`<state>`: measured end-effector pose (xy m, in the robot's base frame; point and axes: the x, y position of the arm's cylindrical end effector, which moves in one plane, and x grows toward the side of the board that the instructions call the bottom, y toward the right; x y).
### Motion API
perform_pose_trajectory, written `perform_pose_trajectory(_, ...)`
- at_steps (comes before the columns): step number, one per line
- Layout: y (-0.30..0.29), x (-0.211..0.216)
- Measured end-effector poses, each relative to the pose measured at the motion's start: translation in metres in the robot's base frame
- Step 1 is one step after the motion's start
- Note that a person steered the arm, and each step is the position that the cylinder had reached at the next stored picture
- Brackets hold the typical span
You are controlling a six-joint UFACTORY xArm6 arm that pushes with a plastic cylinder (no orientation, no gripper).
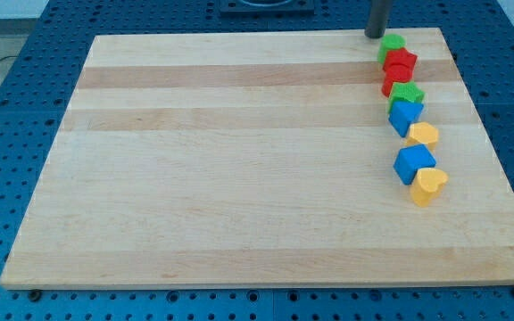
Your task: Push the green star to the top left of the board
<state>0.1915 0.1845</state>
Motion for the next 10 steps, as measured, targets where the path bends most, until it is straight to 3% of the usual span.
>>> perform_pose_trajectory(1, 0.05, 0.006)
perform_pose_trajectory(3, 0.077, 0.039)
perform_pose_trajectory(5, 0.099, 0.129)
perform_pose_trajectory(6, 0.088, 0.162)
perform_pose_trajectory(9, -0.056, 0.172)
perform_pose_trajectory(10, -0.046, 0.172)
